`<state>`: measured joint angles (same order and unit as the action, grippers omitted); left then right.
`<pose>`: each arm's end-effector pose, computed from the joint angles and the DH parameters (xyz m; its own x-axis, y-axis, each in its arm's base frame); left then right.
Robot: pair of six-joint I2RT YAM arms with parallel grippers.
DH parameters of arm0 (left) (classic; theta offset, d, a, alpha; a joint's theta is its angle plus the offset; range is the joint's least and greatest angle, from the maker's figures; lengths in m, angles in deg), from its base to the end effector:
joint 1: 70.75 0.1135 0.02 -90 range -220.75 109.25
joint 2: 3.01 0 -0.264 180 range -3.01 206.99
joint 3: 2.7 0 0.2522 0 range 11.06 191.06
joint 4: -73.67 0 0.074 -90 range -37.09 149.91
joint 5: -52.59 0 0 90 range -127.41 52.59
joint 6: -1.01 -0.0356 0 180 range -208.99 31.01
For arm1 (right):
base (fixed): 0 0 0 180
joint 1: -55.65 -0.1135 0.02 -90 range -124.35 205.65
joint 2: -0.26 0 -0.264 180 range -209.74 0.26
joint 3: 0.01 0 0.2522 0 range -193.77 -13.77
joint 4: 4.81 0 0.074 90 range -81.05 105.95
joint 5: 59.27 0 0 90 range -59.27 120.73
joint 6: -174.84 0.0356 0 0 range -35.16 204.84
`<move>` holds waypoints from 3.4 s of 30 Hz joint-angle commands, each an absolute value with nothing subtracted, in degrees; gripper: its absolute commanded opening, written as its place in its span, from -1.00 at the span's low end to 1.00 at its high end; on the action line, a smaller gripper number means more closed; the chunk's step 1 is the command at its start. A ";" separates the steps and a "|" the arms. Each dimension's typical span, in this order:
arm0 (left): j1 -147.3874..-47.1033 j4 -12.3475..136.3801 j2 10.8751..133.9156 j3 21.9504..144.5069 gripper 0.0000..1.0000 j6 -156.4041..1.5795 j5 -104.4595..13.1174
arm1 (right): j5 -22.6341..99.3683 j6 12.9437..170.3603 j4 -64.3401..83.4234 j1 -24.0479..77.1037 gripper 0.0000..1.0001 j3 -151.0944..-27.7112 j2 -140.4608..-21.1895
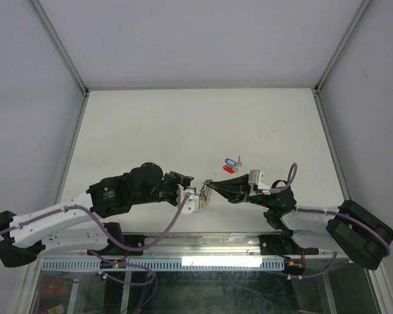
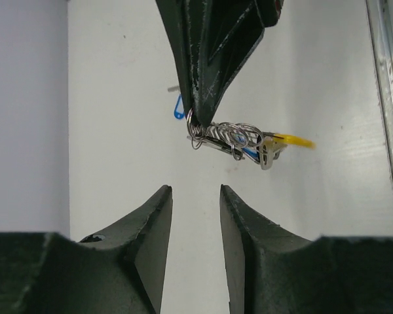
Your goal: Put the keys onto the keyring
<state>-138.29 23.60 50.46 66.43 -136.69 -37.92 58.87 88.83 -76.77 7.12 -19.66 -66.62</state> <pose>0.0746 -0.1814 0.3318 0.5403 0.6290 -0.5590 0.7835 -0.1337 0.6068 0.1088 0.1485 0.2153 0.2107 0.3310 -0.9198 -0.9614 0.2405 -0.1336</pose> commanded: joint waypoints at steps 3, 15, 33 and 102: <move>-138.68 50.50 43.38 56.64 -0.34 -127.20 -42.58 | 64.62 88.47 -75.99 8.08 -1.00 -18.96 -58.11; -138.64 57.91 43.71 52.32 -0.42 -124.94 -50.15 | 70.45 93.32 -75.59 11.72 -1.00 -17.98 -53.54; -138.67 54.42 47.79 54.73 -0.60 -126.90 -52.00 | 73.11 94.28 -72.47 12.28 -1.00 -19.37 -50.08; -138.65 53.43 47.37 55.19 -0.75 -127.29 -51.27 | 70.72 94.53 -72.53 12.32 -1.00 -21.14 -47.59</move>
